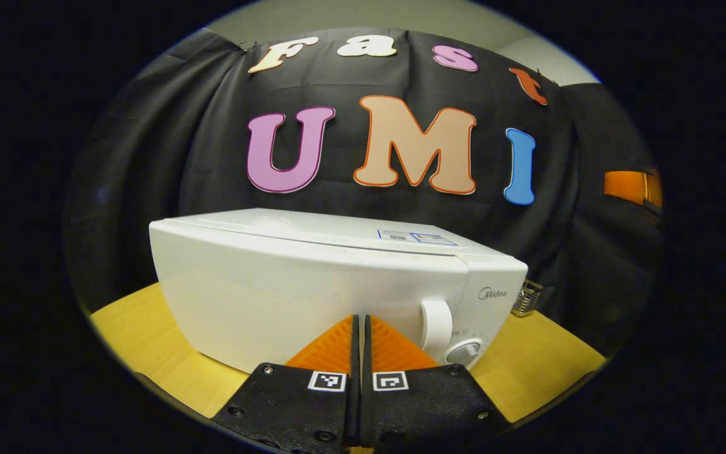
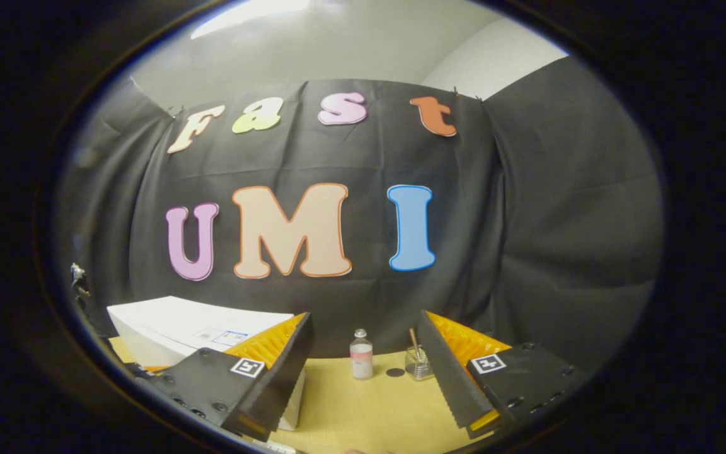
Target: Open the microwave oven with the left hand, put the food in, and close the microwave oven.
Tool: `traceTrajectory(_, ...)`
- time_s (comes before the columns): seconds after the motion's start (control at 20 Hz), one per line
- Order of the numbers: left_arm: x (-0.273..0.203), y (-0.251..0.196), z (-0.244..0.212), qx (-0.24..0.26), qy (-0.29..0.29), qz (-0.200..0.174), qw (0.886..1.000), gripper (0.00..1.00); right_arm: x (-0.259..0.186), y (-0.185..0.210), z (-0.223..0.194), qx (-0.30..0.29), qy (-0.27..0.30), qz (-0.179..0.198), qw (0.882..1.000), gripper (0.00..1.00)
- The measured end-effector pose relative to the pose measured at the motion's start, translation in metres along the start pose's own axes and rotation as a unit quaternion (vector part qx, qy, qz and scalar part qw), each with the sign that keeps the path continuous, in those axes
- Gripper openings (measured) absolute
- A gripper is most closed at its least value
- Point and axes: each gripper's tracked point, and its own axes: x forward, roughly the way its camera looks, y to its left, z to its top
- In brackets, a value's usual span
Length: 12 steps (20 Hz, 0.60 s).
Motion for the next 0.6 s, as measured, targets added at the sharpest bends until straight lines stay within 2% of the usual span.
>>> traceTrajectory(0.1,-0.016,0.010,0.006,-0.010,-0.009,0.002,1.000,0.04,0.000,0.002,0.001,0.006,-0.003,-0.001,1.000,0.96)
traceTrajectory(0.2,-0.031,0.028,0.020,0.013,-0.027,0.020,0.999,0.12,0.001,0.003,0.002,0.010,-0.004,0.003,1.000,0.96)
traceTrajectory(0.3,-0.045,0.044,0.038,0.034,-0.044,0.034,0.998,0.25,0.001,0.004,0.000,0.011,-0.001,0.006,1.000,1.00)
traceTrajectory(0.35,-0.052,0.051,0.044,0.039,-0.049,0.042,0.997,0.36,0.001,0.004,0.000,0.010,-0.001,0.005,1.000,1.00)
traceTrajectory(0.4,-0.058,0.056,0.053,0.039,-0.057,0.041,0.997,0.42,0.002,0.002,0.000,0.006,-0.001,0.001,1.000,0.96)
traceTrajectory(0.45,-0.065,0.057,0.063,0.035,-0.066,0.041,0.996,0.62,0.001,0.000,0.001,0.002,-0.003,-0.003,1.000,0.96)
traceTrajectory(0.5,-0.076,0.060,0.073,0.031,-0.073,0.044,0.996,0.78,0.000,0.002,0.001,0.000,-0.004,-0.002,1.000,1.00)
traceTrajectory(0.55,-0.076,0.061,0.084,0.027,-0.081,0.046,0.995,0.99,-0.003,0.004,0.003,-0.001,-0.005,0.002,1.000,0.96)
traceTrajectory(0.6,-0.079,0.061,0.095,0.033,-0.093,0.044,0.994,0.96,-0.003,0.007,0.003,-0.001,-0.006,0.009,1.000,0.96)
